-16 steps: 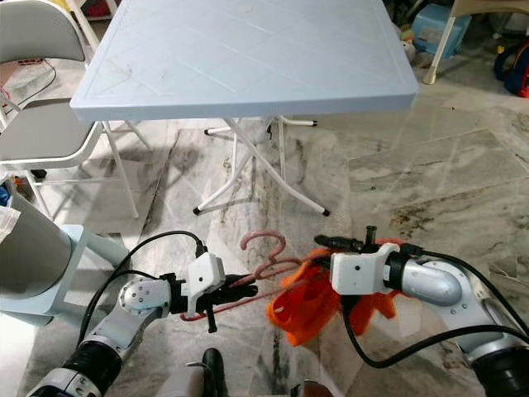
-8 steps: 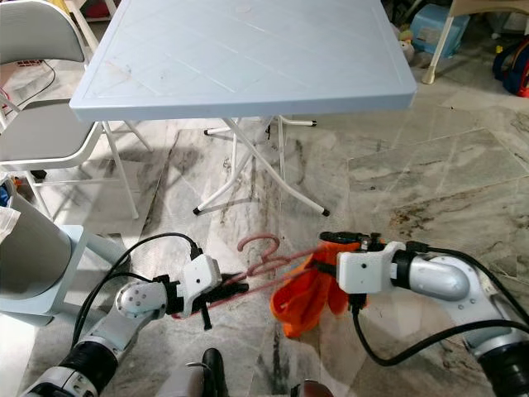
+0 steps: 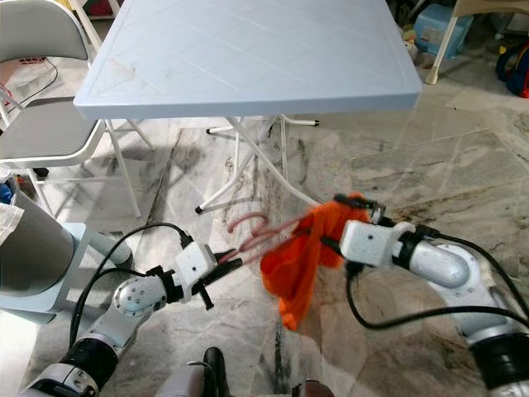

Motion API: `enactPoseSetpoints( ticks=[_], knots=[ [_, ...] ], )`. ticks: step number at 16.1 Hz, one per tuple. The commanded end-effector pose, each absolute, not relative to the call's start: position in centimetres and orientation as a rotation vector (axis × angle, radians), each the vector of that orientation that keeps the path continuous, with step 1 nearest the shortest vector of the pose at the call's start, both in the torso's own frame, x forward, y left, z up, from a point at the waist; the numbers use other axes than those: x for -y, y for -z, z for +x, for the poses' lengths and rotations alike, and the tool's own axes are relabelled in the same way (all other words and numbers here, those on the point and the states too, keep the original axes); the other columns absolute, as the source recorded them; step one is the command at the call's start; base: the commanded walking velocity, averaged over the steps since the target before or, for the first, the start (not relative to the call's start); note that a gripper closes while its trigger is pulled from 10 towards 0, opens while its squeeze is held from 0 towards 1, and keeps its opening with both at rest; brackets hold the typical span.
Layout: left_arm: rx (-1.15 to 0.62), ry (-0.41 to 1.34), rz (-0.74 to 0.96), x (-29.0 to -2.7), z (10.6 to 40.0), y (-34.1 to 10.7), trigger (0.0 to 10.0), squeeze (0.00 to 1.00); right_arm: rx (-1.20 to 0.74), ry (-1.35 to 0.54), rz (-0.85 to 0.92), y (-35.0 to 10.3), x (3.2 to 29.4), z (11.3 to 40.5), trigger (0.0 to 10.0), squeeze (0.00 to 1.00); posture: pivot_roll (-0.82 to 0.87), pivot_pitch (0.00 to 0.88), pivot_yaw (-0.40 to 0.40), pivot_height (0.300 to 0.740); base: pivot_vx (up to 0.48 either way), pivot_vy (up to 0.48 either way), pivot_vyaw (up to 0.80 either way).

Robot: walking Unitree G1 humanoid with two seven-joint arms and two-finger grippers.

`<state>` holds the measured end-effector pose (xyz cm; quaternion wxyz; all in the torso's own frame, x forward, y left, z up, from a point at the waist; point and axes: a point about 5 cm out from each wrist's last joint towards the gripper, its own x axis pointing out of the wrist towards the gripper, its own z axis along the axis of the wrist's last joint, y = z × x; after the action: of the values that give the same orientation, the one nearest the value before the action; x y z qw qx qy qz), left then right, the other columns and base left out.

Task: Hang hanger

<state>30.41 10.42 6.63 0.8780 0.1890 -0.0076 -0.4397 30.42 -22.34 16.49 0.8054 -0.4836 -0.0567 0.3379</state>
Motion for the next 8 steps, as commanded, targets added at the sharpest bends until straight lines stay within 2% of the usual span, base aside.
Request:
enactPoseSetpoints(
  ticks=[1,3,8],
  knots=[
    [0.066,0.890,0.390,-10.4,30.5,-7.1,0.0,0.00,0.096,-0.633,-0.997,-16.0,23.1,30.5,10.0,1.00,0.00,0.266,0.059,0.740,0.000,0.000,0.00],
    [0.099,0.835,0.382,-10.6,30.8,-7.6,0.0,0.00,0.084,-0.468,-0.899,-15.2,23.5,30.8,10.0,1.00,0.00,0.268,0.063,0.740,0.000,0.000,0.00],
    [0.153,0.818,0.371,-10.3,31.3,-8.8,0.0,0.00,-0.030,-0.277,-0.662,-12.1,23.6,30.6,10.0,1.00,0.00,0.269,0.073,0.740,0.000,0.000,0.00]
  ],
)
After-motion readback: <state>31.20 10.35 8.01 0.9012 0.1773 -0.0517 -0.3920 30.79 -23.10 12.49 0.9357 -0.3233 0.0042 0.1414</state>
